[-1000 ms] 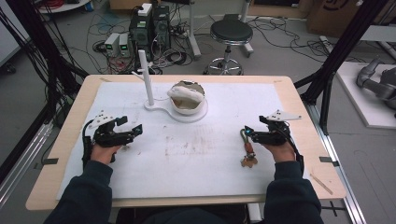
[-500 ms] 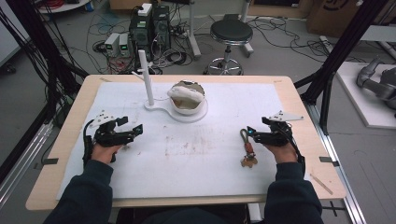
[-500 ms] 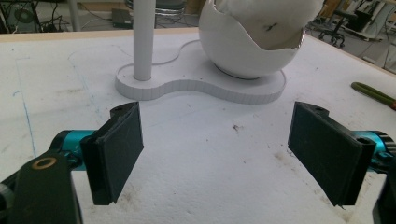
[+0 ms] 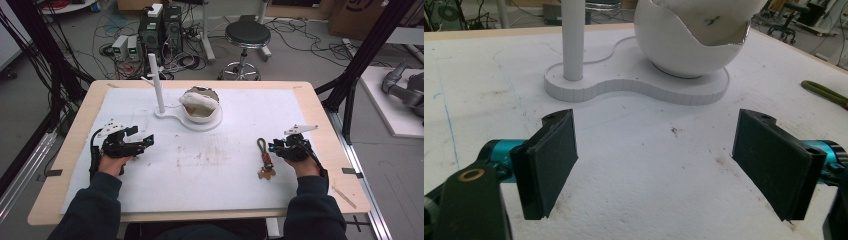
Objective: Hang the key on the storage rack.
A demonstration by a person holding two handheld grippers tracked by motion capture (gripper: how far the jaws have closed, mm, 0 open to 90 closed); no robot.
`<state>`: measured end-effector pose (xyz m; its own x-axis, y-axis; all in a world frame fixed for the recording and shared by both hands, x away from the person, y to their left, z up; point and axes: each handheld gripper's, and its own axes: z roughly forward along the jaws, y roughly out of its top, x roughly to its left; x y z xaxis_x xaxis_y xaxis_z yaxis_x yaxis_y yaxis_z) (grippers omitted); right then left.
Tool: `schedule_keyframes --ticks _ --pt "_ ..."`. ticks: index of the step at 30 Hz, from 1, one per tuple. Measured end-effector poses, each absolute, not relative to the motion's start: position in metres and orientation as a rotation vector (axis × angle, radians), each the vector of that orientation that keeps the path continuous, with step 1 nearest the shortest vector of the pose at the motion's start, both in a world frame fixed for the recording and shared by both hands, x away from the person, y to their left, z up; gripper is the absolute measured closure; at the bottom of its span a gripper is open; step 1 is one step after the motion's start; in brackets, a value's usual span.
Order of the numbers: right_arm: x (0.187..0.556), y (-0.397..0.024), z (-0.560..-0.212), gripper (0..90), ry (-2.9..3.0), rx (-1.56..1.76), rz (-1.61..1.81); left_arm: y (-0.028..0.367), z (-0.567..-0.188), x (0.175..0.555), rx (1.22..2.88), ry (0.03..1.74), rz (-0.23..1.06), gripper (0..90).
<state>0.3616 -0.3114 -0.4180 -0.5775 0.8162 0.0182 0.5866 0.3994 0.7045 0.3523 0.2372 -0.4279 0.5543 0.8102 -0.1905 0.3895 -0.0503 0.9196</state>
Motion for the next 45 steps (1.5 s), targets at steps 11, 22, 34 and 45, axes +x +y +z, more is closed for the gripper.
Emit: schedule_keyframes --ticks 11,22,34,45 --pt "0.364 -0.307 -0.428 60.9 2.48 1.263 0.979 0.238 -0.429 0.353 1.664 1.035 0.446 17.9" --pt "0.362 -0.299 -0.434 53.7 2.55 1.256 0.913 0.238 -0.431 0.353 1.666 1.041 0.435 17.9" --pt "0.362 -0.292 -0.431 76.7 2.579 1.226 0.896 0.237 -0.432 0.354 1.673 1.041 0.426 18.3" --pt "0.362 -0.289 -0.426 77.9 2.555 1.199 0.993 0.239 -0.431 0.354 1.659 1.053 0.43 18.6"
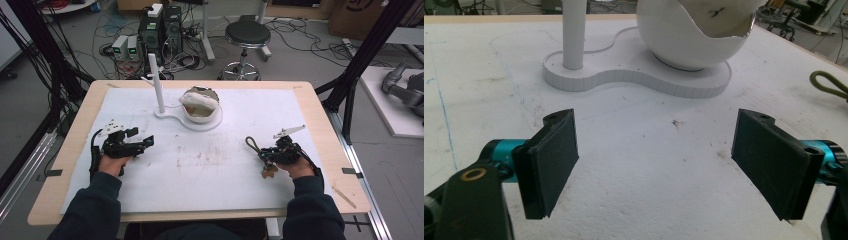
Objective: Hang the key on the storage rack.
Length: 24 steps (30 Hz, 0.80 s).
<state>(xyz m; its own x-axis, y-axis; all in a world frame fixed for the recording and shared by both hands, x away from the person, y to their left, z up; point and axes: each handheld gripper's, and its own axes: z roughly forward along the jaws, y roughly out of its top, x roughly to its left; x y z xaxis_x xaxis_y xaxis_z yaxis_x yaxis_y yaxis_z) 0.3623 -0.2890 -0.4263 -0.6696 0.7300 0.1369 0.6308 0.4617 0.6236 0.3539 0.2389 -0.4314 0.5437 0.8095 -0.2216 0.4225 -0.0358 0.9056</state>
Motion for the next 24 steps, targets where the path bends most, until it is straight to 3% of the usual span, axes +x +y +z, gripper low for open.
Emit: schedule_keyframes --ticks 12,24 --pt "0.366 -0.262 -0.401 78.1 2.351 1.038 1.408 0.245 -0.43 0.352 1.653 1.063 0.469 19.2" --pt "0.395 -0.187 -0.368 78.3 2.323 0.825 1.629 0.252 -0.429 0.352 1.628 1.071 0.49 19.4"
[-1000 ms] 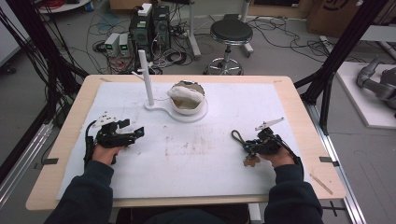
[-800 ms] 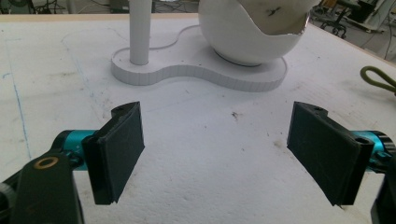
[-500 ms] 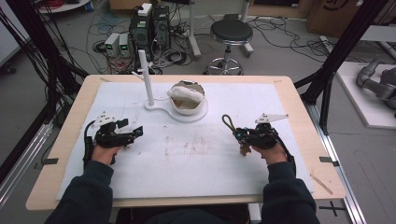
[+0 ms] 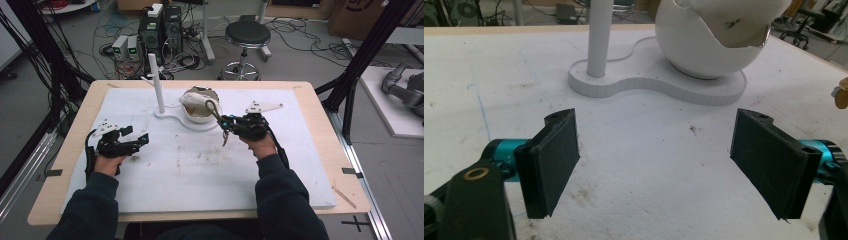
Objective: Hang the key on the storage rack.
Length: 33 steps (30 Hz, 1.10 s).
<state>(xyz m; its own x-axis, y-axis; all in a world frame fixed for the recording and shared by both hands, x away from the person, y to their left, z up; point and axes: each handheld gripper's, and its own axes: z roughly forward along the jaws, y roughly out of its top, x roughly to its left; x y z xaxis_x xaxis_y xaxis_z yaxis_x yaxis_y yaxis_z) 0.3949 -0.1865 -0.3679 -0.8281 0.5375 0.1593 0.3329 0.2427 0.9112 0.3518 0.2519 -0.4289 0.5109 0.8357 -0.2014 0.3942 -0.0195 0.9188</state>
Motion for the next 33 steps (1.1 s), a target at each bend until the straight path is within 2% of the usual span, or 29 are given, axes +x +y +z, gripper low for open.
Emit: schedule_keyframes --ticks 10,19,33 --pt "0.424 -0.128 -0.348 78.3 2.349 0.731 1.669 0.27 -0.426 0.35 1.577 1.096 0.526 20.1" --pt "0.447 -0.077 -0.33 78.3 2.357 0.66 1.714 0.271 -0.427 0.35 1.58 1.091 0.525 20.5" --pt "0.471 -0.026 -0.323 78.3 2.398 0.654 1.692 0.271 -0.428 0.35 1.573 1.091 0.515 20.8"
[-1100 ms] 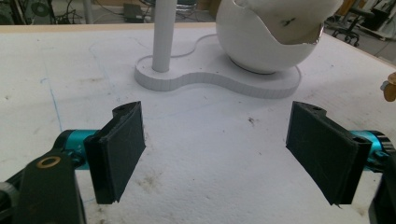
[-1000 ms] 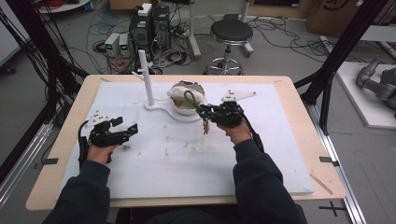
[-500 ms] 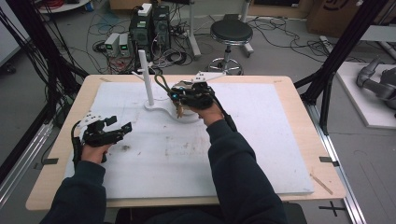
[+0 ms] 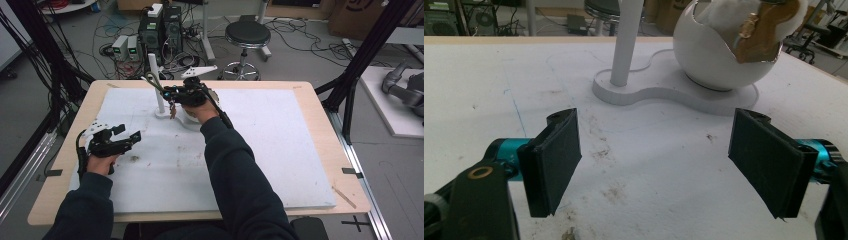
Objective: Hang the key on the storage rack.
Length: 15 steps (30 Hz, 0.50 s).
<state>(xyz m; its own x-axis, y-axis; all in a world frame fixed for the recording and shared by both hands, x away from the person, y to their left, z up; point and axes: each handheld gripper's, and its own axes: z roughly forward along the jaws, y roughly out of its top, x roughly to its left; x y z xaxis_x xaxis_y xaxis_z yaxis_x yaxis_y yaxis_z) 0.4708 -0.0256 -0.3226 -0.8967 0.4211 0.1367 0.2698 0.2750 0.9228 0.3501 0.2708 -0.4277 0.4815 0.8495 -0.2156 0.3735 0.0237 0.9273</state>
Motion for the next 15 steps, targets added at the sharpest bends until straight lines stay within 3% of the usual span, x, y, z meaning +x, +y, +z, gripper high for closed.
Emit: schedule_keyframes --ticks 15 --pt "0.484 -0.007 -0.334 77.7 2.377 0.813 1.483 0.27 -0.428 0.35 1.58 1.088 0.508 20.9"
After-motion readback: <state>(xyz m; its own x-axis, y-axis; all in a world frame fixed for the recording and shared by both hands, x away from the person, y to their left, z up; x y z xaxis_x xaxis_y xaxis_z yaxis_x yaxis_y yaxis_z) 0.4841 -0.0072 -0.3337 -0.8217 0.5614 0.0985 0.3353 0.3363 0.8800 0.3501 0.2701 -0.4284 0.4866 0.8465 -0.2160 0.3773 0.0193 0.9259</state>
